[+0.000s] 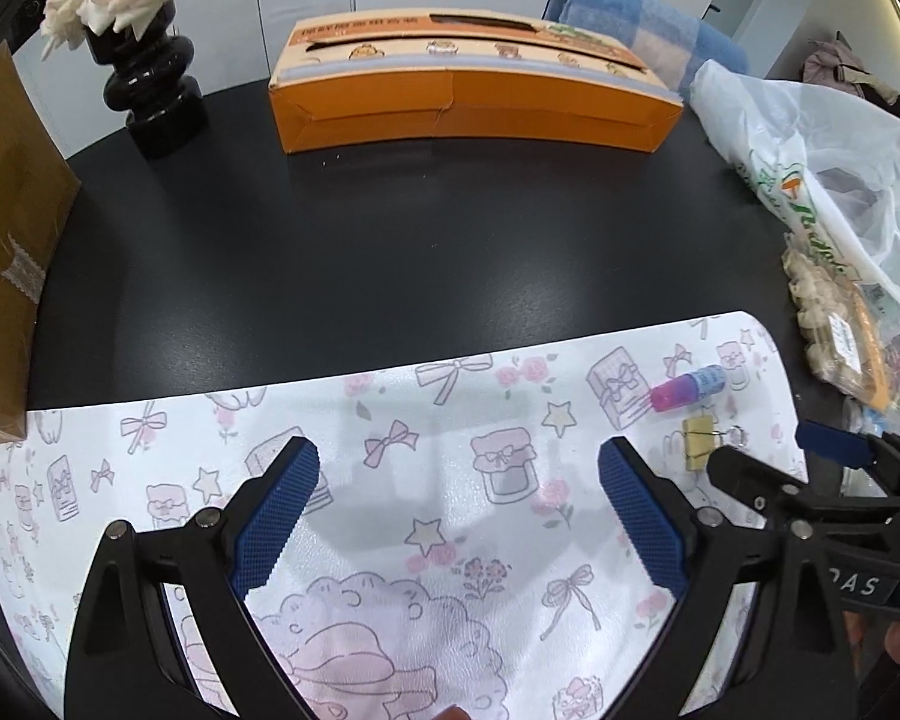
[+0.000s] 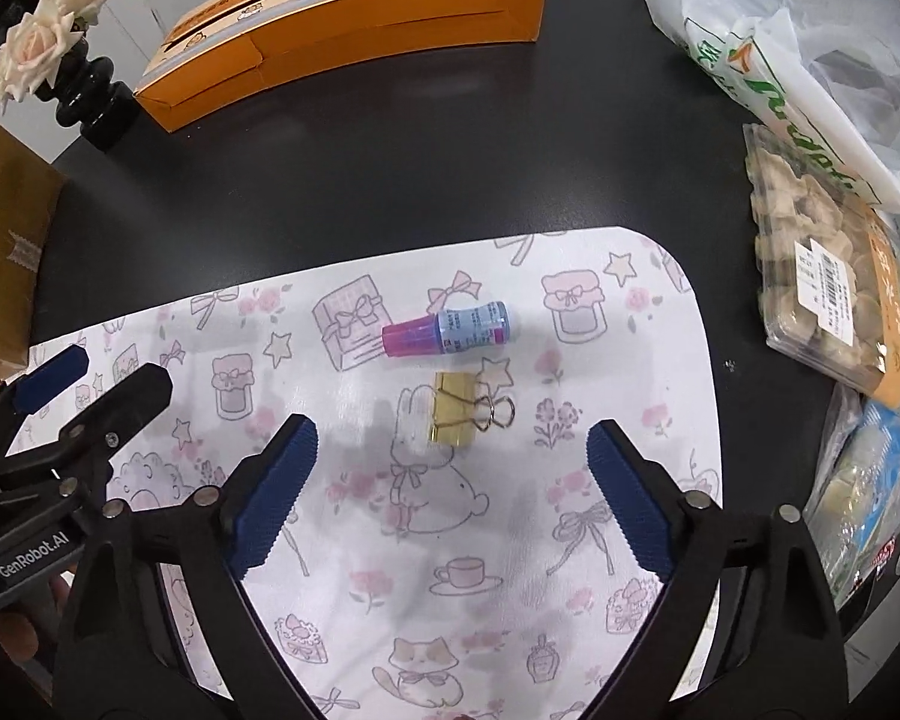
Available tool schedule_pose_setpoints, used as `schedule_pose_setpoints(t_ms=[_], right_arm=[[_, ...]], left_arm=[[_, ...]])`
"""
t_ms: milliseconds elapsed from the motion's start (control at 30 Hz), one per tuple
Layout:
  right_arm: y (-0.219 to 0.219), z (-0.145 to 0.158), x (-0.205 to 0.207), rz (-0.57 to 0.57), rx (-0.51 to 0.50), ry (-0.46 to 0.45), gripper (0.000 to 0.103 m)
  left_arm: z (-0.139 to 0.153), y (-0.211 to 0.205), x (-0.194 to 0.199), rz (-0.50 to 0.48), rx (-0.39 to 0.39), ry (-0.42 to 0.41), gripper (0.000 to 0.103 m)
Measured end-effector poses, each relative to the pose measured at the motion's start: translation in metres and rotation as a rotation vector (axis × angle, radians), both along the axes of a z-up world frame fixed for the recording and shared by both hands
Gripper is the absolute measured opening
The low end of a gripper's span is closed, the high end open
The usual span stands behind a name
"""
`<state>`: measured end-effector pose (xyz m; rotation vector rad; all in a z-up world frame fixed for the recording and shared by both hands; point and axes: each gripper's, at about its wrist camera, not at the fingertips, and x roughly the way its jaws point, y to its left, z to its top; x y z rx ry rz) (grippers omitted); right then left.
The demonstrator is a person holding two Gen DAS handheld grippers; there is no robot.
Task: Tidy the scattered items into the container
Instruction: 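Close the left tool on the pink-blue bottle while the right tool grasps the gold binder clip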
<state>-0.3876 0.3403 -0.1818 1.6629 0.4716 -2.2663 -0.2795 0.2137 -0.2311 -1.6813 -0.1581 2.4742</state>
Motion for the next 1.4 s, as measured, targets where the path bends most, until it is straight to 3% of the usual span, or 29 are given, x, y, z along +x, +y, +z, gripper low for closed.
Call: schedule_pose_setpoints(t_ms=[200,300,467,667,933,1400], right_arm=[[0.002,-0.016,-0.007,0.005,0.009,-0.038,0.069],[0.004,-0.02,-0.01,0.007,0.01,-0.05,0.054],[0.009,-0.02,-0.01,0.007,0.007,-0.059,0.013],[0.017,-0.015,-0.007,0.006,0.002,-0.063,0.003],[0.046,-0.006,-0.008,-0.05,-0.033,-0.065,0.002],[0.103,-0.002,0.001,-0.144,-0.115,-0.091,0.002]], left_arm=[[-0.016,0.007,-0.008,0.001,-0.007,-0.029,0.094],[-0.023,0.011,-0.012,0.0,-0.01,-0.043,0.094],[-0.033,0.022,-0.017,-0.008,-0.011,-0.062,0.094],[-0.037,0.045,-0.022,-0.036,-0.01,-0.067,0.094],[-0.038,0.098,-0.026,-0.097,-0.013,-0.067,0.093],[-0.044,0.144,-0.042,-0.042,-0.044,-0.086,0.093]])
